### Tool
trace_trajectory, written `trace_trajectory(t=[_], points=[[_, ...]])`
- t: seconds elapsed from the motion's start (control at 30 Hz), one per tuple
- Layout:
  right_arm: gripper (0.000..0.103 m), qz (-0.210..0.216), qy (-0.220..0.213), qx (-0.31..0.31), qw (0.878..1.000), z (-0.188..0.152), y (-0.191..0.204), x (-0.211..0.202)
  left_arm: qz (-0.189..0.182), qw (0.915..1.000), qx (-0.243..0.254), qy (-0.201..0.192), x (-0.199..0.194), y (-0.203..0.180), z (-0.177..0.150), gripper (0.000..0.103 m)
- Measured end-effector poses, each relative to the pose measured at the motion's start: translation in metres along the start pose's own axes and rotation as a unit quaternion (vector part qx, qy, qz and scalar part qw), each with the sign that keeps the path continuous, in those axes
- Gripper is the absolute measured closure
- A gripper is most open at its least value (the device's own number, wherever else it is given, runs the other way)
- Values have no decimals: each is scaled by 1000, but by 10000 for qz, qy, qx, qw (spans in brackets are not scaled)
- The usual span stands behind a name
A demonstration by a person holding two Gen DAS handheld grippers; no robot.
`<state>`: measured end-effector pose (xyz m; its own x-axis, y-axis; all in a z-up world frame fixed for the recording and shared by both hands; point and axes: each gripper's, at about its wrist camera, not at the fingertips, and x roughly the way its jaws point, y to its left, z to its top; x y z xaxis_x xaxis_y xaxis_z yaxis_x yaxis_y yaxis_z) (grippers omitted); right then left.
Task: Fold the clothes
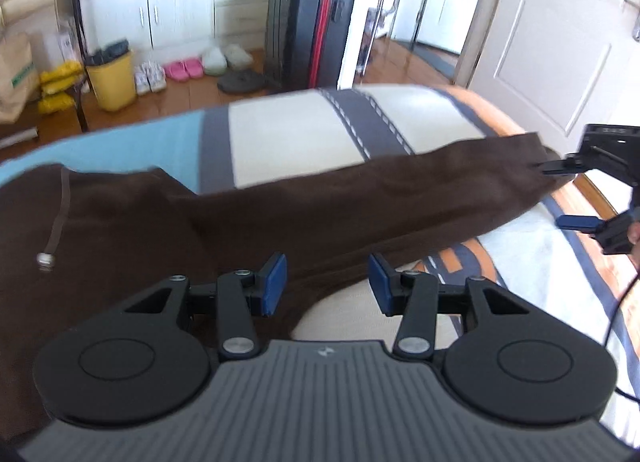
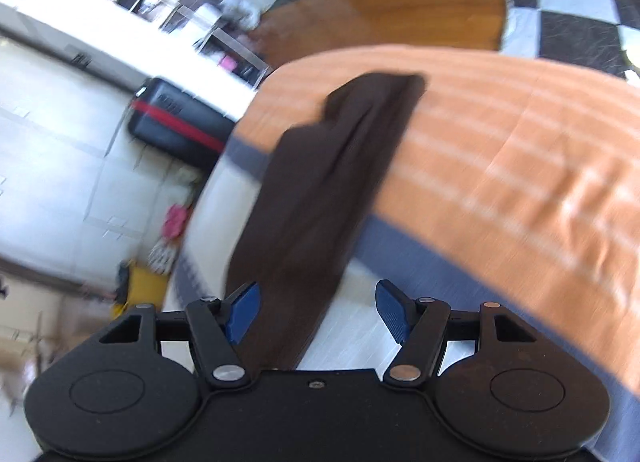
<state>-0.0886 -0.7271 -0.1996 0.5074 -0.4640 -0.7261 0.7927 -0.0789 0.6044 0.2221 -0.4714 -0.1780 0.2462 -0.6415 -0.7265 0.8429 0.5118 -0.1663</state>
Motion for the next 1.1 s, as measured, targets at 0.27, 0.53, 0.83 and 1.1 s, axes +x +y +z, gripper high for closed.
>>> trace_trajectory(t=[0.27, 0.53, 0.83, 1.1], points=[[43, -1100, -831, -2124, 9674, -26, 54, 38, -546, 9851, -1628, -96, -2, 46, -9, 58], [96, 1057, -815, -2979, 9452, -71, 123, 2, -175, 9739, -2146, -715, -65, 109, -21, 58], [95, 4552, 659, -4229, 7808, -261, 211, -64, 684, 9322, -3204, -1540, -165, 196, -93, 58], [53, 3328, 1594, -5510, 7485, -310, 206, -26, 1510, 9152, -3588, -1046, -196, 247, -152, 58]])
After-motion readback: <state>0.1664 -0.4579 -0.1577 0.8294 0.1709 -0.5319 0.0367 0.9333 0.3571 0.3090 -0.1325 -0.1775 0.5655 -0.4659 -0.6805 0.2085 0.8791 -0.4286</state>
